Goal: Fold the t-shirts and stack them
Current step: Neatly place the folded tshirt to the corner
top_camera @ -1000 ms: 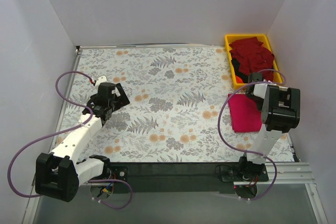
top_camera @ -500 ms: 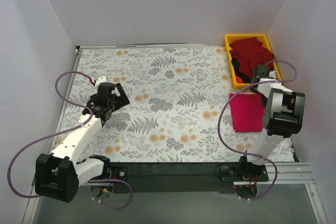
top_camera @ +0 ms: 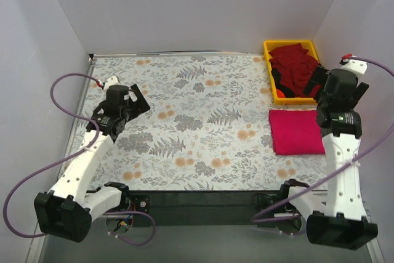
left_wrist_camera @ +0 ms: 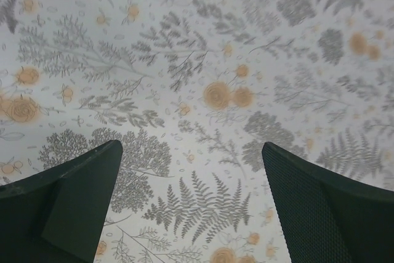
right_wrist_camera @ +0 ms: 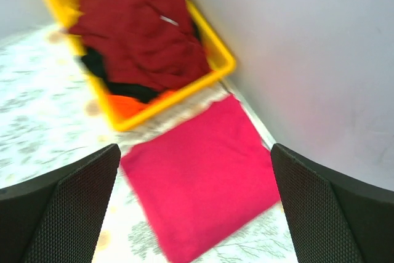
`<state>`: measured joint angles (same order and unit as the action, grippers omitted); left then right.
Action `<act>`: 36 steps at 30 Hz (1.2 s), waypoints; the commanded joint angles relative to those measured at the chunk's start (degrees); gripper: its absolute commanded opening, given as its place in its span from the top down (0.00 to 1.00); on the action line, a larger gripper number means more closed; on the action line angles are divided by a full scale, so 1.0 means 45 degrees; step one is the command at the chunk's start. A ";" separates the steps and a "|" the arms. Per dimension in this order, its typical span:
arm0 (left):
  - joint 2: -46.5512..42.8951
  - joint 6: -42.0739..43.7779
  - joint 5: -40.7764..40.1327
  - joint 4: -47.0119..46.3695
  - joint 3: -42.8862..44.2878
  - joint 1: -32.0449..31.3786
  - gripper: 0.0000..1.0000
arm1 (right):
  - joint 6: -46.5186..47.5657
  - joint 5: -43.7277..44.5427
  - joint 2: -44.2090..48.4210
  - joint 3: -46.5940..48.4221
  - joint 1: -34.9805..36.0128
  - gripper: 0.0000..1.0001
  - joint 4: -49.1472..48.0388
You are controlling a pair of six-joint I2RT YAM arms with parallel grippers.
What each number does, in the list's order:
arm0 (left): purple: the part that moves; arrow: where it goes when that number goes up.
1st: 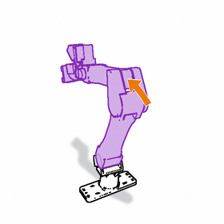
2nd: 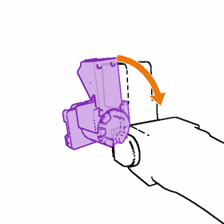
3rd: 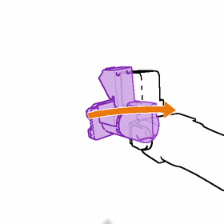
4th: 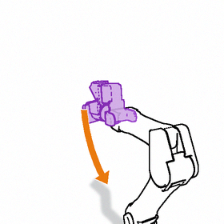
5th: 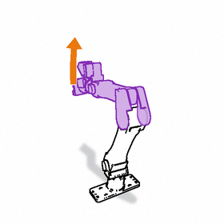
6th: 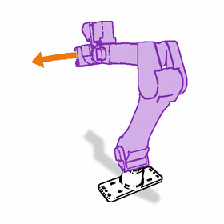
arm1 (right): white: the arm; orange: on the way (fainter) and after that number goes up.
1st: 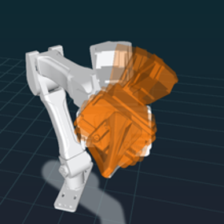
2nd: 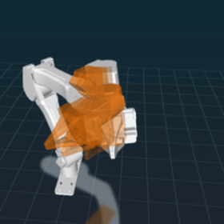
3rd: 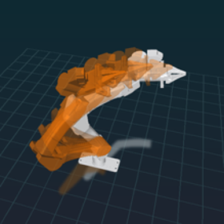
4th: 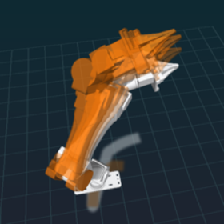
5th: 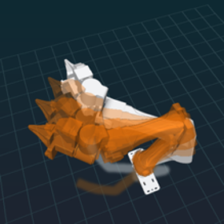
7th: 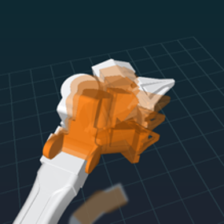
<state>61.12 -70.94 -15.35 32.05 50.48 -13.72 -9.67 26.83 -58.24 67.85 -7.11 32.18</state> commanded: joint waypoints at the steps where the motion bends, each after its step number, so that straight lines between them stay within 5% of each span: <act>1: -0.1236 -0.0154 -0.0666 0.1970 0.2312 -0.0019 0.09 | -0.0645 -0.0791 0.1083 0.0506 0.1226 0.02 0.0582; 5: -0.2427 -0.0174 -0.1684 0.3481 0.5182 0.0001 0.09 | -0.0020 0.0150 0.3344 0.0703 0.3255 0.02 0.0485; 9: -0.4613 0.0177 -0.2232 0.3152 0.5658 -0.0019 0.05 | 0.1031 -0.0062 0.5106 0.0294 0.4216 0.02 -0.0292; 19: -1.0357 0.1077 -0.2467 -0.0030 0.1484 -0.0019 0.02 | 0.2539 -0.2112 0.8232 -0.1773 0.4608 0.02 -0.1604; 36: -1.0106 -0.0116 -0.1530 -0.1048 -0.1021 -0.0019 0.02 | 0.3243 -0.2173 0.9035 -0.2150 0.4628 0.02 -0.2543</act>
<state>16.82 -71.00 -22.98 28.56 46.94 -13.74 3.55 16.12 -18.46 55.92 13.26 23.70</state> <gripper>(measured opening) 0.982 0.984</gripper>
